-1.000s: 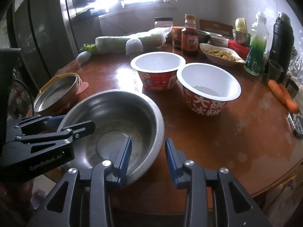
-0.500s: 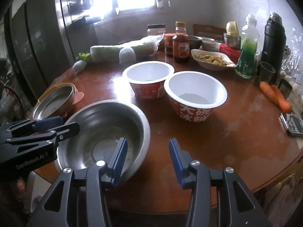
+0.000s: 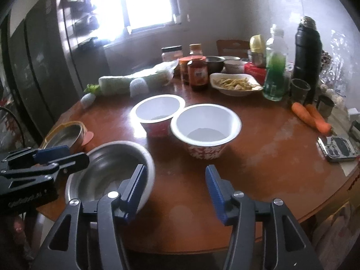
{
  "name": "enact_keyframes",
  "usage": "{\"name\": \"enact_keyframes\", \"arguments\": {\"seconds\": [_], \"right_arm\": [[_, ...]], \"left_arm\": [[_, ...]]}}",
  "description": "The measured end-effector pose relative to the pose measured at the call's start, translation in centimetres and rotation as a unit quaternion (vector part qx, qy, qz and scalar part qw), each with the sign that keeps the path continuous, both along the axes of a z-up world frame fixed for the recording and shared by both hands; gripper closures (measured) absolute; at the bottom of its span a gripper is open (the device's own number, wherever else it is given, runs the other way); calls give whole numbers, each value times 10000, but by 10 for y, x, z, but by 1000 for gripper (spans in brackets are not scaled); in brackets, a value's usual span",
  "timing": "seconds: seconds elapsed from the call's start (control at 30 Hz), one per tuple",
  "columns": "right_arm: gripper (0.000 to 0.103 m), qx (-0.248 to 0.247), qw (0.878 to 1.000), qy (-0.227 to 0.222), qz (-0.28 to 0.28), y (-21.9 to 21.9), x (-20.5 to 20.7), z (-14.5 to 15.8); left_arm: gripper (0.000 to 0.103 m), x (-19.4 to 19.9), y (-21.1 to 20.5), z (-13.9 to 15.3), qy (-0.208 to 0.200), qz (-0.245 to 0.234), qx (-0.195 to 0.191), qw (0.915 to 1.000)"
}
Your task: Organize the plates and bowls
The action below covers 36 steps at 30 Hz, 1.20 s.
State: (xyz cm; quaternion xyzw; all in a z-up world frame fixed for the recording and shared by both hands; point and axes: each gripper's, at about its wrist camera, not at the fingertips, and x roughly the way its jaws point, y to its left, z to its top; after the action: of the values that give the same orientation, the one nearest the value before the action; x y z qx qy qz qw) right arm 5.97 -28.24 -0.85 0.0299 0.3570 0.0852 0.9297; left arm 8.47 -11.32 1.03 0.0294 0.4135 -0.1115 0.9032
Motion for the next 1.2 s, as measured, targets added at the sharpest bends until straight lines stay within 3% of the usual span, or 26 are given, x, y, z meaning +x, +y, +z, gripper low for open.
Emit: {"name": "enact_keyframes", "arguments": {"seconds": [0.53, 1.2], "right_arm": [[43, 7, 9985, -153, -528, -51, 28, 9], [43, -38, 9982, 256, -549, -79, 98, -18]], "left_arm": [[52, 46, -52, 5, 123, -338, -127, 9993], [52, 112, -84, -21, 679, -223, -422, 9965]]}}
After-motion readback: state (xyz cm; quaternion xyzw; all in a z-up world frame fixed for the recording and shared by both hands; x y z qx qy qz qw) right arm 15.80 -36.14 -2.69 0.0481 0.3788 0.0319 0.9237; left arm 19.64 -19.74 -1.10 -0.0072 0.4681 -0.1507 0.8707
